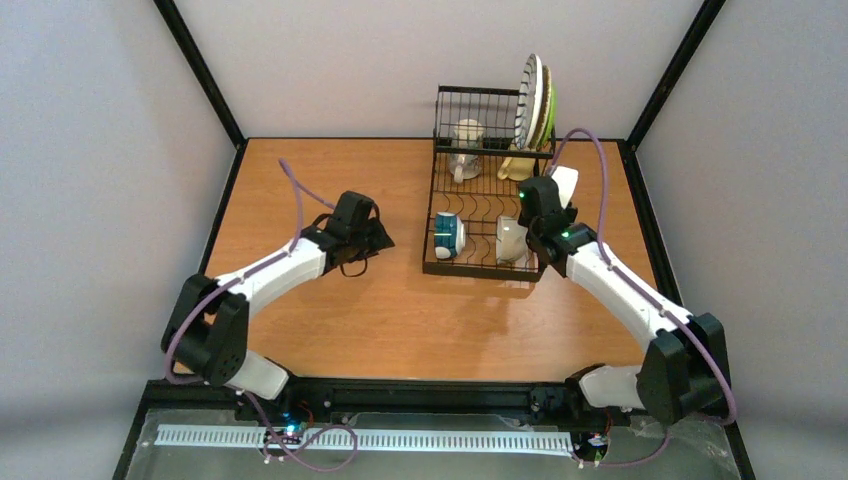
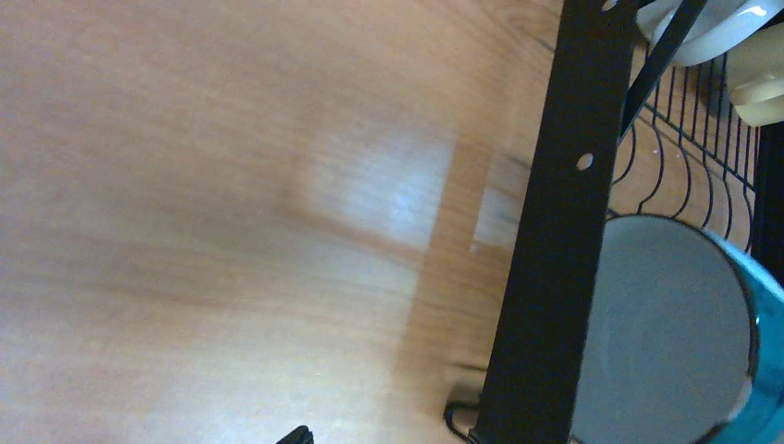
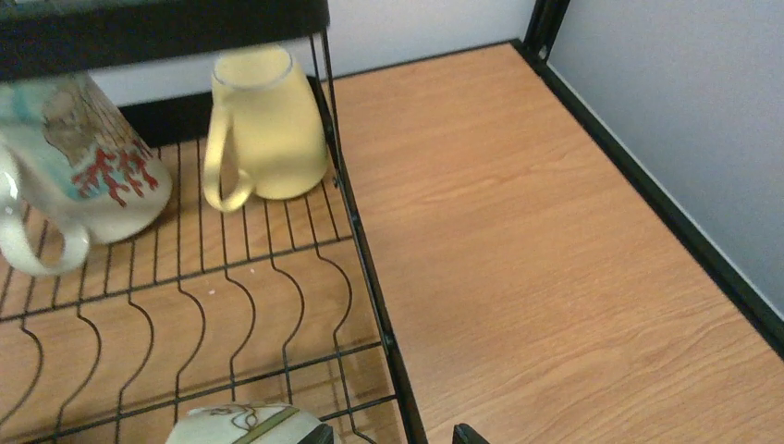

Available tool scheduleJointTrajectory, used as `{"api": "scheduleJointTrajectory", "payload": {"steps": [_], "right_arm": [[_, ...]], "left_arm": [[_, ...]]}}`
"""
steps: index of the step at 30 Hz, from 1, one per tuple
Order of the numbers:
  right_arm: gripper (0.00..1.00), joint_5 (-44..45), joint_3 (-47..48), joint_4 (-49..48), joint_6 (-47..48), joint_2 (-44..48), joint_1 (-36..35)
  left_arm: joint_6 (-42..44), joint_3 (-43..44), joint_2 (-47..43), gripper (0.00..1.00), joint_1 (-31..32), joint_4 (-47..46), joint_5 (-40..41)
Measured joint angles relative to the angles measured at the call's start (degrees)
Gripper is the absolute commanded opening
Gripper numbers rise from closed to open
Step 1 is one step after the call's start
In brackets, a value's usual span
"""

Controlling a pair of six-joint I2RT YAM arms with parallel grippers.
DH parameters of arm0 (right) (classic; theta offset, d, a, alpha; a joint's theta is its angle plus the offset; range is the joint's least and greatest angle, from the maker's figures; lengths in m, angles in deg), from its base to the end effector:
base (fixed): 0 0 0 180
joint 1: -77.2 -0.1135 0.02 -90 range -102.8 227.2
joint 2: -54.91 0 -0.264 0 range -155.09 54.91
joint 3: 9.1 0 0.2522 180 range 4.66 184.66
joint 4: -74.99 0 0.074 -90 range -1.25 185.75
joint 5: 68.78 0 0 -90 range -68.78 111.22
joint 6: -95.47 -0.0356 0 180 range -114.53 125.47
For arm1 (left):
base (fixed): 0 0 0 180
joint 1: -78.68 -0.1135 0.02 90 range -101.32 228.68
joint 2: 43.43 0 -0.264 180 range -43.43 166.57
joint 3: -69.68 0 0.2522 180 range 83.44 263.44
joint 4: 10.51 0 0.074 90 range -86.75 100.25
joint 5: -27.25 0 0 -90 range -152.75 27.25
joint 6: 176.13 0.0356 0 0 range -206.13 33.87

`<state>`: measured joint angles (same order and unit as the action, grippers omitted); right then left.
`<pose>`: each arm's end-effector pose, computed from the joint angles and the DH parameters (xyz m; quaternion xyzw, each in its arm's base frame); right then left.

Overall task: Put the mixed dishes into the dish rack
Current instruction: Move the dish rack to the center of the board.

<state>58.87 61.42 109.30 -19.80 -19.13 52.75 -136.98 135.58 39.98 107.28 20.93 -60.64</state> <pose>0.2637 0.0960 0.2892 0.1480 0.8491 -0.0880 0.4995 0.2659 -0.1435 0.2172 -0.1870 0.9175 -0.2108 0.2806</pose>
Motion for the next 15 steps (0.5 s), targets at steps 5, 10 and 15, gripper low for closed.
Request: {"api": "scheduleJointTrajectory", "payload": {"steps": [5,10,15], "right_arm": [[0.73,-2.93,-2.03,-3.28,0.13,-3.58,2.45],[0.73,-5.64,-2.58,-6.58,0.85,-6.51,5.42],[0.74,-8.50,-2.58,-9.66,1.95,-10.03,8.20]], "left_arm": [[2.95,4.98,6.01,0.94,0.02,-2.08,0.96],[5.40,8.66,10.67,0.94,0.00,-4.72,1.92],[7.23,10.86,14.40,0.94,0.02,-7.50,2.47]]}}
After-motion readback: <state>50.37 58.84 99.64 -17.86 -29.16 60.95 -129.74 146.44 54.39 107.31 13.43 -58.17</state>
